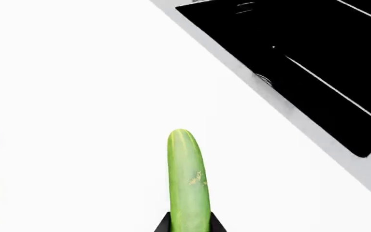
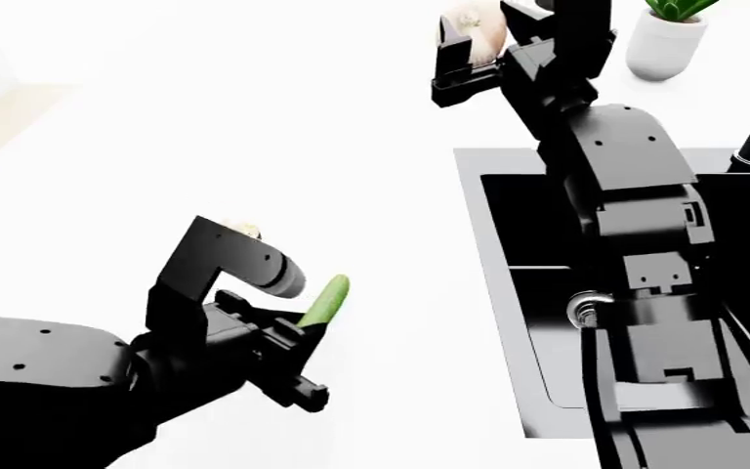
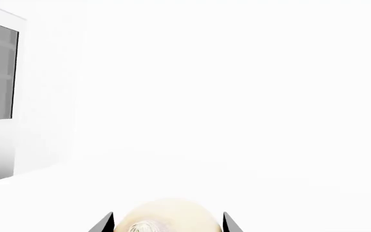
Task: Pick up the fruits and vegetables and place them in the sink. Turn on the sink faucet to wash them. Then turn the sink off and put them in the tray.
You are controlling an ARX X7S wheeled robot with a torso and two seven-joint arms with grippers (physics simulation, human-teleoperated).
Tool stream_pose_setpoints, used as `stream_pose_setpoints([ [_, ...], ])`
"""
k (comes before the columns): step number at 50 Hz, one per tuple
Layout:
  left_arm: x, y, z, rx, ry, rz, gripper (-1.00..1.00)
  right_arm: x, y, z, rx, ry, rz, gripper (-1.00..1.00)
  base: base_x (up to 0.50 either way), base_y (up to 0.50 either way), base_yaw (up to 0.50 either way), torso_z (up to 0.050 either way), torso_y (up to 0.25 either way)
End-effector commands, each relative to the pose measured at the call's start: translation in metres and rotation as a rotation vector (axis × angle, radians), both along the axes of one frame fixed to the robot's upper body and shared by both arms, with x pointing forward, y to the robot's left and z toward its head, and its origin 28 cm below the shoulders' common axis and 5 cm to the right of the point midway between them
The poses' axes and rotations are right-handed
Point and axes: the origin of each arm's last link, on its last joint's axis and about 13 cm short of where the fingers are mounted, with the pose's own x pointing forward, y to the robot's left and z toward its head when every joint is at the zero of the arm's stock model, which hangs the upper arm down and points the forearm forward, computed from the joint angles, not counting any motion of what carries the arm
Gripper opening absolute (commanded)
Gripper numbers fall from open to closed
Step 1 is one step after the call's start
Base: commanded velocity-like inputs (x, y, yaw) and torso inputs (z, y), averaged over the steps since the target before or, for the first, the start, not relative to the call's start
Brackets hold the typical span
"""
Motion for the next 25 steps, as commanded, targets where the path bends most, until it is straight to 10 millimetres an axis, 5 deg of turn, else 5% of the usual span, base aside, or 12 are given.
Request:
stream_pose_setpoints([
  [1, 0.02, 0.005, 0.06, -0.016, -0.17, -0.002, -1.0, -0.015, -0.007, -0.001, 0.015, 0.05, 0.055, -1.0, 0.0, 0.0, 0.0, 0.0, 0.0],
  [20, 0.07, -0.002, 0.086, 0.063, -0.235, -0.058, -1.0, -0.097, -0.036, 0.017, -0.144, 0.363, 0.122, -1.0, 0.0, 0.0, 0.0, 0.0, 0.0],
  [25, 0.078, -0.007, 0.09, 0.078, -0.242, -0.086, -1.0, -0.112, -0.042, 0.012, -0.192, 0.406, 0.104, -1.0, 0.0, -0.44, 0.0, 0.0, 0.0],
])
